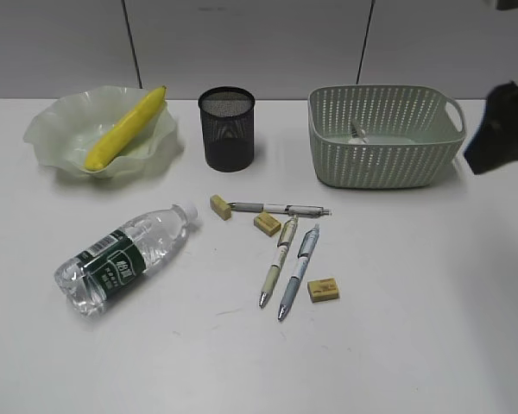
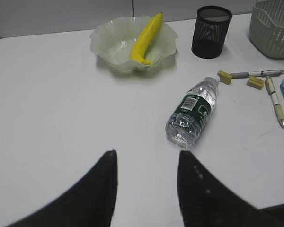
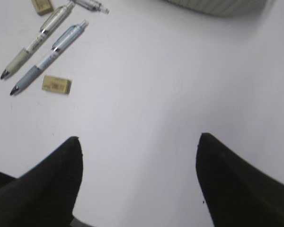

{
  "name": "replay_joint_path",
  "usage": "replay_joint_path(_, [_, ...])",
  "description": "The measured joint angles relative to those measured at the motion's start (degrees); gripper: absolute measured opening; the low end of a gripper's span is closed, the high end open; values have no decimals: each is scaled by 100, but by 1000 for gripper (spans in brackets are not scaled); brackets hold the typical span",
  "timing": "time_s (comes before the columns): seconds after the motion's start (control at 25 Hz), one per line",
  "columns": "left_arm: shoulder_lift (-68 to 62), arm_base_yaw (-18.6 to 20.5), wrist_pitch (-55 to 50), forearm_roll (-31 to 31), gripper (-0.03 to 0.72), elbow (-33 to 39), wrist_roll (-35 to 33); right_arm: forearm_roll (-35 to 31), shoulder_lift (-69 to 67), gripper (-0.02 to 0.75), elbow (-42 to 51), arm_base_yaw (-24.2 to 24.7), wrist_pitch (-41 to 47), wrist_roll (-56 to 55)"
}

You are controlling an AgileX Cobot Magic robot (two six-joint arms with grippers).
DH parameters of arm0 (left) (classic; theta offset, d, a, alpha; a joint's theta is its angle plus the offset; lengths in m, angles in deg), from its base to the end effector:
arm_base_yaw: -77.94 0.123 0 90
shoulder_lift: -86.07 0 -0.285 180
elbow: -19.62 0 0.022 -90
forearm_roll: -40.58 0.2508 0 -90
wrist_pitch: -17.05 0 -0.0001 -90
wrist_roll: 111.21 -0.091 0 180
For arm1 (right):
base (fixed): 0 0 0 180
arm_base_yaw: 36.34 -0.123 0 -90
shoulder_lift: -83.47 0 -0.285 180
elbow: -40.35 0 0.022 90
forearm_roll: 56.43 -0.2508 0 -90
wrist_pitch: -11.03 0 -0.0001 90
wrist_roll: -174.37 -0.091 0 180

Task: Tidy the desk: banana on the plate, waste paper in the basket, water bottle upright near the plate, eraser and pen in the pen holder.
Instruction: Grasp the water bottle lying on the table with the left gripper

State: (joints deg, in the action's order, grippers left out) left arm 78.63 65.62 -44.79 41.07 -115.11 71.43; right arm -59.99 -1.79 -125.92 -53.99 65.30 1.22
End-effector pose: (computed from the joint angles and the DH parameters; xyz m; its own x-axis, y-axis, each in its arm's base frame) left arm -0.0132 0.0036 0.2915 -0.4142 0.0475 -0.9089 0.1894 0.9813 -0.0351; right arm 0.2545 0.0858 0.3084 -0.8207 -0.3483 -0.4529 -0.3941 0.9191 0.0074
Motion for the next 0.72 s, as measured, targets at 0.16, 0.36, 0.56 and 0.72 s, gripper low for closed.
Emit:
replay_joint_path(0.16, [0, 0, 39, -49, 314, 0, 0, 0, 1251, 583, 928, 0, 228, -26])
replay_joint_path(0.36, [0, 0, 148, -169, 314, 0, 0, 2, 2890, 583, 1882, 0, 673, -29])
replay_joint_path(0.56, [0, 0, 154, -129, 314, 0, 0, -14, 4724, 583, 2590, 0, 972, -29])
replay_joint_path(0.72, [0, 0, 154, -49, 314, 21, 0, -15, 6128, 583, 3022, 0, 1038, -29])
